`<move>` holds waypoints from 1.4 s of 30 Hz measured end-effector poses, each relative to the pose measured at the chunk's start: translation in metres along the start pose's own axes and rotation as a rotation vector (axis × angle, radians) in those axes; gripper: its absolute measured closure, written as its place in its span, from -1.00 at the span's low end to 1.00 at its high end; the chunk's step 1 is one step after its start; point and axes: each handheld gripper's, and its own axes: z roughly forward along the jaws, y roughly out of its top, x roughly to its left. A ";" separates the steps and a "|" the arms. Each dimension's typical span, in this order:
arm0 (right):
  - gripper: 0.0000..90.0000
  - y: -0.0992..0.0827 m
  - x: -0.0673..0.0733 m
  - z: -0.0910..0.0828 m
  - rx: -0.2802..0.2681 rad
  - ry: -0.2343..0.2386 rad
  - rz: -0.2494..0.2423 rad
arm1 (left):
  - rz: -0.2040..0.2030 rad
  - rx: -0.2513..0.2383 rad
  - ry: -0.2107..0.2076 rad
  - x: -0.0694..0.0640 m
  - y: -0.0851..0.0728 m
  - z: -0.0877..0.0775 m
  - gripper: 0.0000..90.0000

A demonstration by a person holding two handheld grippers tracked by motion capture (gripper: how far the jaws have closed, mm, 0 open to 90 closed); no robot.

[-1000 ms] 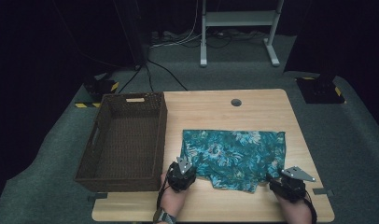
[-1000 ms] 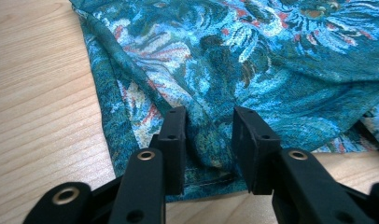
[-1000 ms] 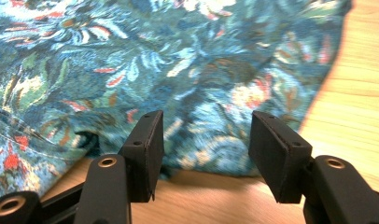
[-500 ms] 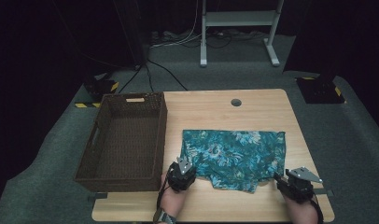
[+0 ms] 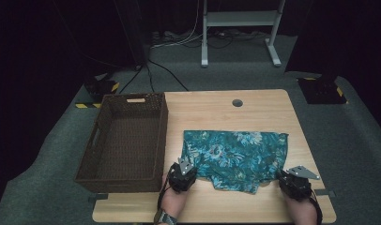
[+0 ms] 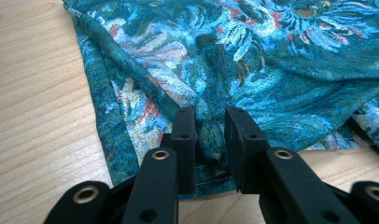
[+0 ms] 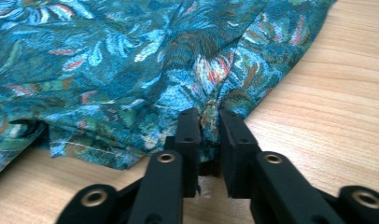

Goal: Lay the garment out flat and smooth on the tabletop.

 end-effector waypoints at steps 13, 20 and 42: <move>0.83 -0.012 0.012 -0.015 0.006 0.029 -0.036 | 0.006 0.000 -0.004 -0.006 -0.013 -0.015 0.68; 0.82 -0.022 0.015 -0.028 0.010 0.040 -0.048 | 0.012 -0.001 -0.013 -0.013 -0.022 -0.025 0.68; 0.89 -0.028 0.020 -0.067 -0.096 0.033 -0.038 | 0.017 -0.062 -0.048 -0.017 -0.022 -0.056 0.88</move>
